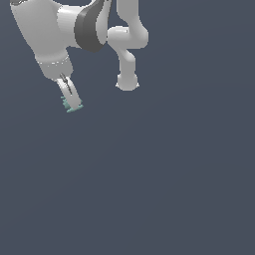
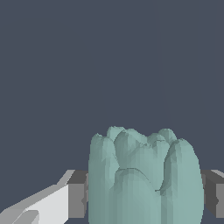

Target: Pick up the object and move it to a goal position.

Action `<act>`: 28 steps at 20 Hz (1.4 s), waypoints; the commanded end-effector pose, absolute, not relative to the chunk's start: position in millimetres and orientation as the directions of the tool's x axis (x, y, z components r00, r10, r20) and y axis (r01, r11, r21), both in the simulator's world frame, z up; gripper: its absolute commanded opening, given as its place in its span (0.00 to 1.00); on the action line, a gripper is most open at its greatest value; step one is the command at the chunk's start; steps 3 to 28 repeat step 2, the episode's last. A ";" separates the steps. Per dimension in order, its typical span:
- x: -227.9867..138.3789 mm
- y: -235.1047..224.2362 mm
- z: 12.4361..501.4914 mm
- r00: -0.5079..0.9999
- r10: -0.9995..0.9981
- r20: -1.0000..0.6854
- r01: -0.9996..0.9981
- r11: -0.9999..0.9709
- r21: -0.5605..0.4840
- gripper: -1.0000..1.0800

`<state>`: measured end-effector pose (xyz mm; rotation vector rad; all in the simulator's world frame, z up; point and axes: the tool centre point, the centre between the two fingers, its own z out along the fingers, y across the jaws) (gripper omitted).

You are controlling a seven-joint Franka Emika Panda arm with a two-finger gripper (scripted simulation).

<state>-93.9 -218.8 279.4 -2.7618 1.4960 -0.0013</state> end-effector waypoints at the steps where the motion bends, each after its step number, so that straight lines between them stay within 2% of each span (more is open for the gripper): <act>1: -93.8 -219.3 280.6 0.548 -0.837 0.000 -0.837 -0.548 0.000 0.00; 28: -93.6 -219.3 280.5 0.548 -0.837 0.000 -0.837 -0.548 0.000 0.00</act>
